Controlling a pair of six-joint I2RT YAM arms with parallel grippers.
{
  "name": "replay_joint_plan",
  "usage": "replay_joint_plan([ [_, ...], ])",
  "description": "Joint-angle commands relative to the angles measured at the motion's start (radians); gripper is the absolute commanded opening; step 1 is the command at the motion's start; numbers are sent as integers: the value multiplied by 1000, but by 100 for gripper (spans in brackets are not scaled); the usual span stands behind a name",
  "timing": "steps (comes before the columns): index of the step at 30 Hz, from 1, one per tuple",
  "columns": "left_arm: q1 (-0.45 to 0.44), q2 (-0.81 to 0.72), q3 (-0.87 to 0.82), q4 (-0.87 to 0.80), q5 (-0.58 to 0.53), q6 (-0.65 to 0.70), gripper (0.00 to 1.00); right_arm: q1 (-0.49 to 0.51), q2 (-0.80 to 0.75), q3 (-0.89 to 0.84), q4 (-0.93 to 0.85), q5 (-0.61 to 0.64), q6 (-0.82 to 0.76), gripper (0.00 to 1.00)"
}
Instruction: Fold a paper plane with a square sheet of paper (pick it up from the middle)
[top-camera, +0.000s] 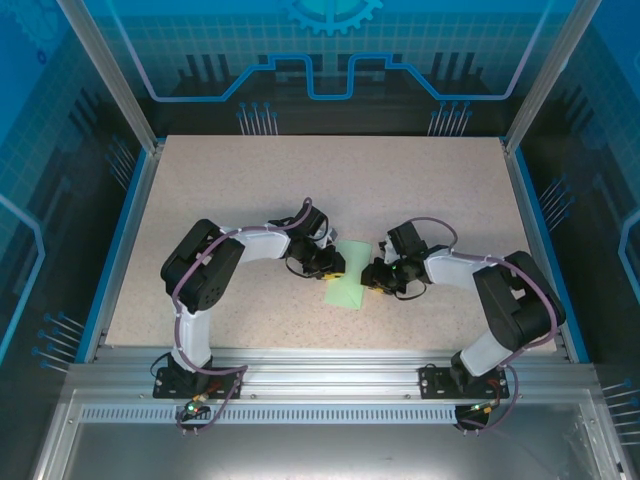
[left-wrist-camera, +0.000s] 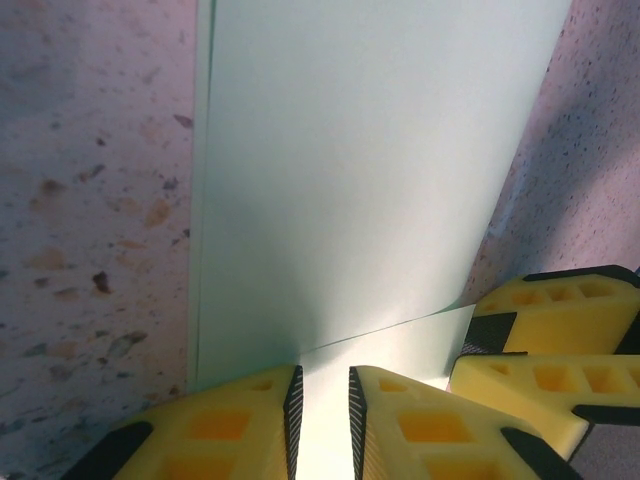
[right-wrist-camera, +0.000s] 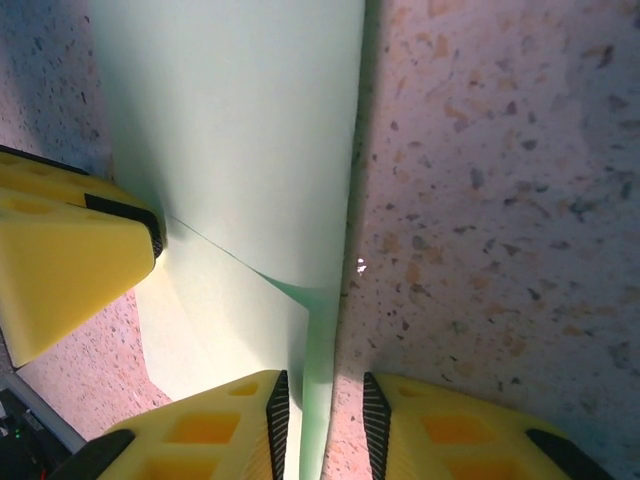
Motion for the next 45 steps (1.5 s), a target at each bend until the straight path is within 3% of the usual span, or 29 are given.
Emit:
replay_joint_plan([
  [1, 0, -15, -9, -41, -17, 14, 24, 28, 37, 11, 46, -39, 22, 29],
  [8, 0, -17, -13, -42, -17, 16, 24, 38, 38, 22, 50, -41, 27, 25],
  [34, 0, -20, -18, -40, -18, 15, 24, 85, 4, 44, -33, -6, 23, 32],
  [45, -1, -28, -18, -42, -18, 16, 24, 87, -19, 29, -66, 98, 91, 35],
])
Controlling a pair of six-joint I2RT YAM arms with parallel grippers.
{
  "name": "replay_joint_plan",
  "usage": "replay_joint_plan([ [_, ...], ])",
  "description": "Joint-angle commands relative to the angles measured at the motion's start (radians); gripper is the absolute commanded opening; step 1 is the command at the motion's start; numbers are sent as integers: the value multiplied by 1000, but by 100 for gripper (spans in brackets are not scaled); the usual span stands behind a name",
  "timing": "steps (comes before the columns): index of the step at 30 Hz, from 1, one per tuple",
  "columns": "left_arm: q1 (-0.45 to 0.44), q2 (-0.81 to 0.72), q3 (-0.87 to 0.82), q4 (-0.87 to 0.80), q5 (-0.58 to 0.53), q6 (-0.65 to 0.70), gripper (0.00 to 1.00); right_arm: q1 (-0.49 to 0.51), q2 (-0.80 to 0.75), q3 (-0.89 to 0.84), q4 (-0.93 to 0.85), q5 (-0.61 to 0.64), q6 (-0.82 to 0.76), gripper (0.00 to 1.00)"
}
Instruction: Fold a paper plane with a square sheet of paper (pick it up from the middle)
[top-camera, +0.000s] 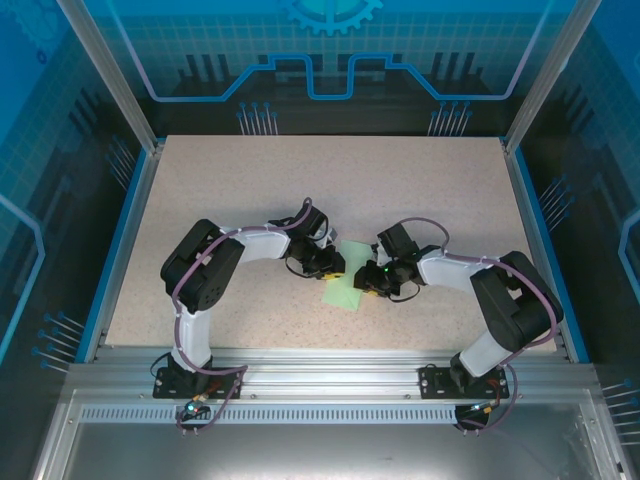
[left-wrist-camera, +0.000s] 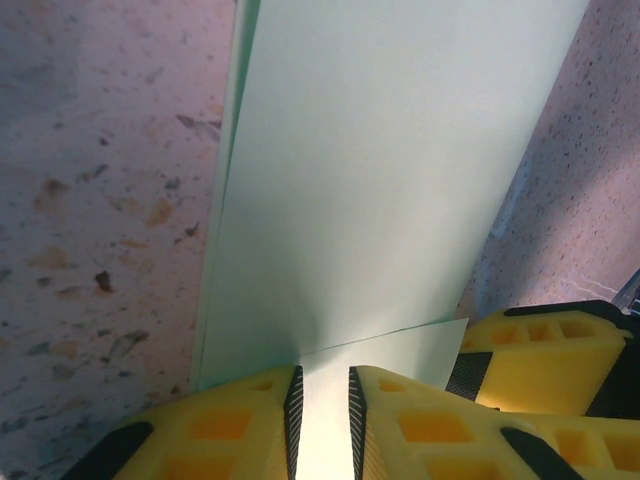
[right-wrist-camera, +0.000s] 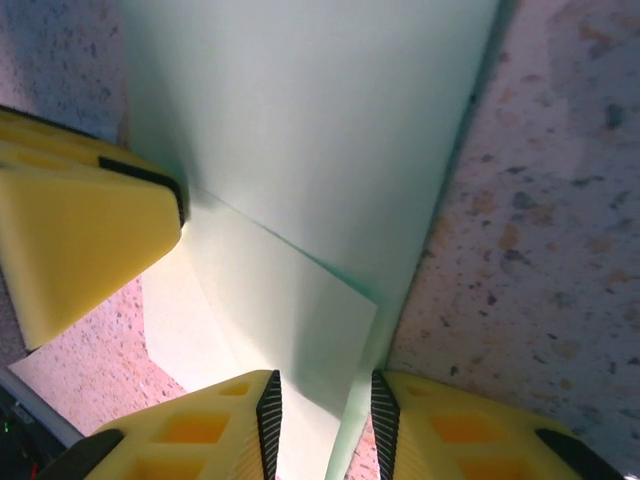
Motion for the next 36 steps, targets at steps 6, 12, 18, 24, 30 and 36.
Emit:
replay_joint_plan([
  [6, 1, -38, -21, -35, -11, 16, 24, 37, 12, 1, 27, 29, 82, 34],
  [12, 0, -48, -27, -37, -12, 16, 24, 39, 29, -2, 65, 20, 100, 28],
  [18, 0, -54, -28, -36, -12, 17, 25, 41, -18, -3, 52, 41, 92, 23],
  [24, -1, -62, -26, -40, -13, 21, 25, 40, -20, -10, 68, 25, 89, 26],
  [30, 0, -62, -33, -43, -24, 23, 25, 39, -22, -14, 77, 25, 89, 30],
  [36, 2, -74, -30, -62, -37, 36, 25, 39, -26, -1, 0, 82, 66, 33],
])
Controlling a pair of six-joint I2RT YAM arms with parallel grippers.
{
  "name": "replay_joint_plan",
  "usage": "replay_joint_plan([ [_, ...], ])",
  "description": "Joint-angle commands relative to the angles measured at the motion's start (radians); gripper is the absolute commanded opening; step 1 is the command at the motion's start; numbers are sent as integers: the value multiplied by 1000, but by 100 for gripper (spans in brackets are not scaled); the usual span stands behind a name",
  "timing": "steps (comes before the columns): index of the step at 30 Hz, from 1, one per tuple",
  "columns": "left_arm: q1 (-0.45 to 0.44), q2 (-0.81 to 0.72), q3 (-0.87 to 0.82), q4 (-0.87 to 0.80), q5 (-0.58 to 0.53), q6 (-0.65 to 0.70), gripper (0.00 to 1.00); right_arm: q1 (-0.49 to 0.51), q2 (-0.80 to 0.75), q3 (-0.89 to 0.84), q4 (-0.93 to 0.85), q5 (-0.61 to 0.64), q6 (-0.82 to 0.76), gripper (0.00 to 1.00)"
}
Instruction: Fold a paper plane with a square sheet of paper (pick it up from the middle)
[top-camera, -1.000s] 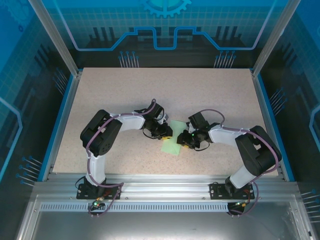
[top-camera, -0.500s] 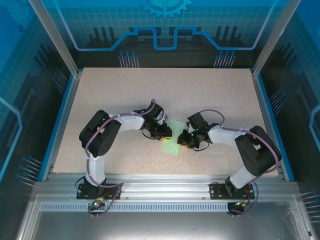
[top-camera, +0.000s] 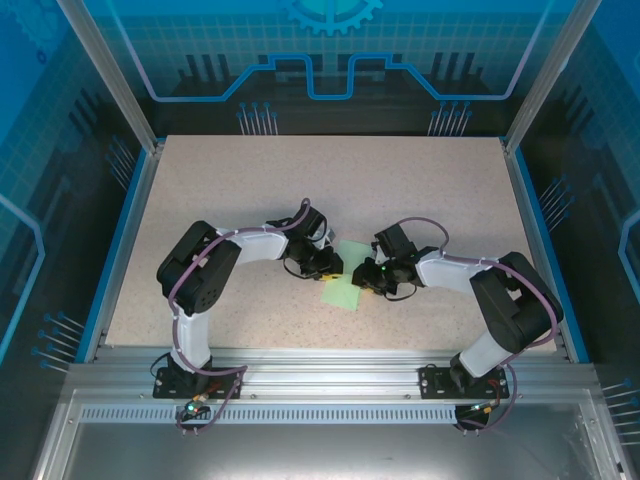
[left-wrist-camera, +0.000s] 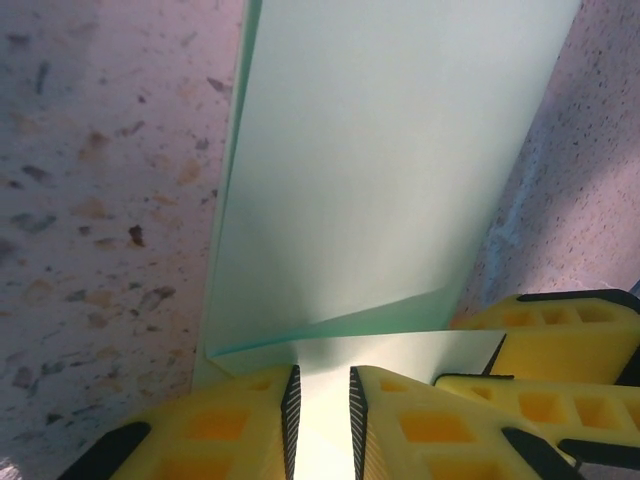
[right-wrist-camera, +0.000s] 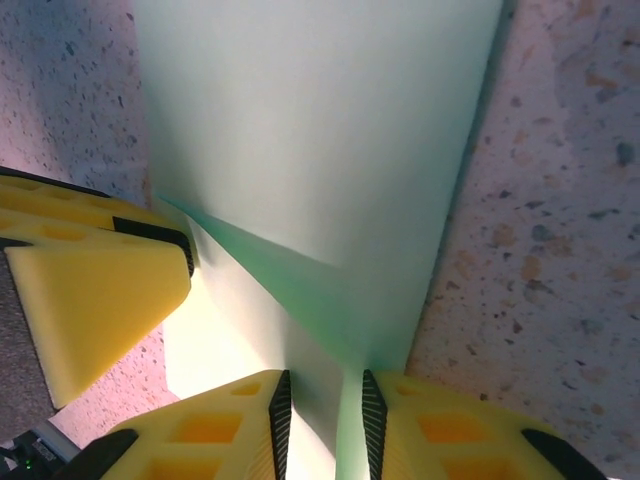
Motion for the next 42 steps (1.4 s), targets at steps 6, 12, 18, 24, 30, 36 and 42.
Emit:
replay_joint_plan([
  [6, 9, -66, 1, -69, -25, 56, 25, 13, -32, 23, -93, 70, -41, 37],
  [12, 11, -27, 12, -62, -11, 59, 25, 13, 6, 32, -59, 32, -40, 38],
  [18, 9, -3, 9, -48, 0, 49, 24, 13, 41, 32, -34, 7, -37, 38],
  [24, 11, 0, 0, -49, -3, 50, 24, 15, 53, 27, 6, -21, -27, 36],
  [30, 10, -2, -15, -42, 0, 44, 23, 15, 42, 25, 8, -16, -22, 33],
  [36, 10, -6, -23, -42, -5, 45, 23, 15, 37, 14, 36, -26, -8, 33],
  [42, 9, -5, -20, -40, -3, 45, 23, 16, 23, 2, 58, -33, 2, 32],
])
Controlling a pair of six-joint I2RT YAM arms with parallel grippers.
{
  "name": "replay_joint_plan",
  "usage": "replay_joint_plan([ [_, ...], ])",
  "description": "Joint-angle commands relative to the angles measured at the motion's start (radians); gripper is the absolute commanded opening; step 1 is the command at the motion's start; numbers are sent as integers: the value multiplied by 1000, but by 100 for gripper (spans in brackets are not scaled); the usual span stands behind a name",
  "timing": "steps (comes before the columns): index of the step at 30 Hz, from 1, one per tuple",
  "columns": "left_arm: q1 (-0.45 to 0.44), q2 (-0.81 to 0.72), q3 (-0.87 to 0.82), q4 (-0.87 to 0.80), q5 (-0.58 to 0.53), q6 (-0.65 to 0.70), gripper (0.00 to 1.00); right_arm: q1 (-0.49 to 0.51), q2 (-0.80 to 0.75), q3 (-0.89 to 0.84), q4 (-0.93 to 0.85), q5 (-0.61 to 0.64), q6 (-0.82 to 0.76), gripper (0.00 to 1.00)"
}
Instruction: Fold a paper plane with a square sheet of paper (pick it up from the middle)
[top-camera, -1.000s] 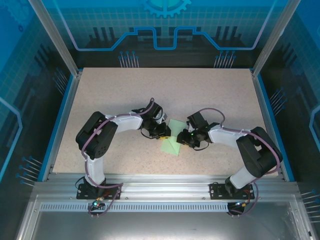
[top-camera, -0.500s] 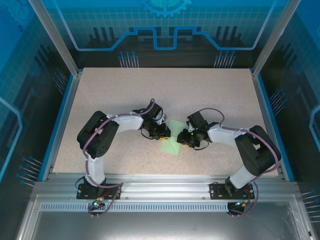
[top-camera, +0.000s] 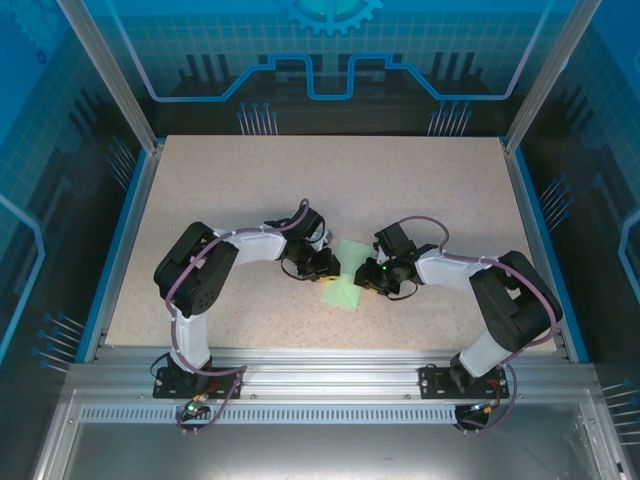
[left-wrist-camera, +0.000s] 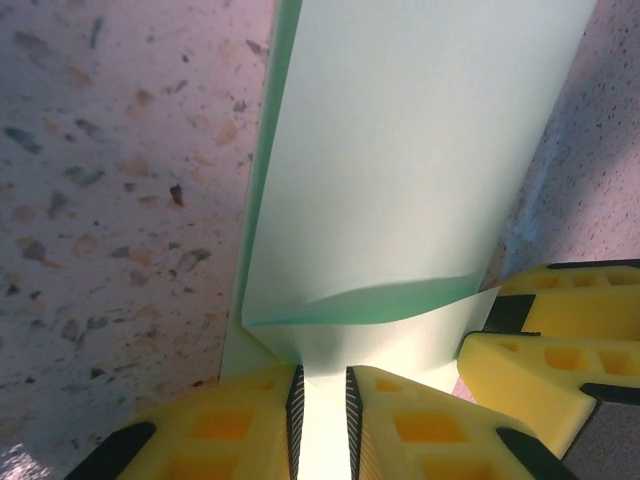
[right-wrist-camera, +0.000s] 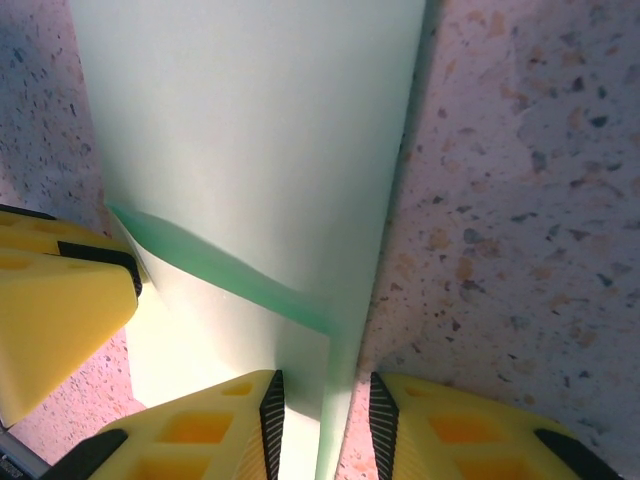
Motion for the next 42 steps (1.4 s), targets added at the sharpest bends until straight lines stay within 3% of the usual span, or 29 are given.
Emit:
replay_joint_plan([
  [1, 5, 13, -5, -9, 9, 18, 23, 16, 9, -24, 116, -65, 20, 32],
  [21, 6, 15, 1, 2, 16, 4, 23, 20, 10, -28, 108, -68, 6, 31],
  [30, 5, 2, 3, 6, 20, -8, 23, 20, -14, -37, 112, -83, -12, 18],
  [36, 5, -87, -24, 23, -5, -28, 23, 22, -69, 34, -42, -38, -78, 5],
  [42, 15, -216, -84, 30, -108, -45, 24, 36, -172, 213, -410, 190, -182, 4],
])
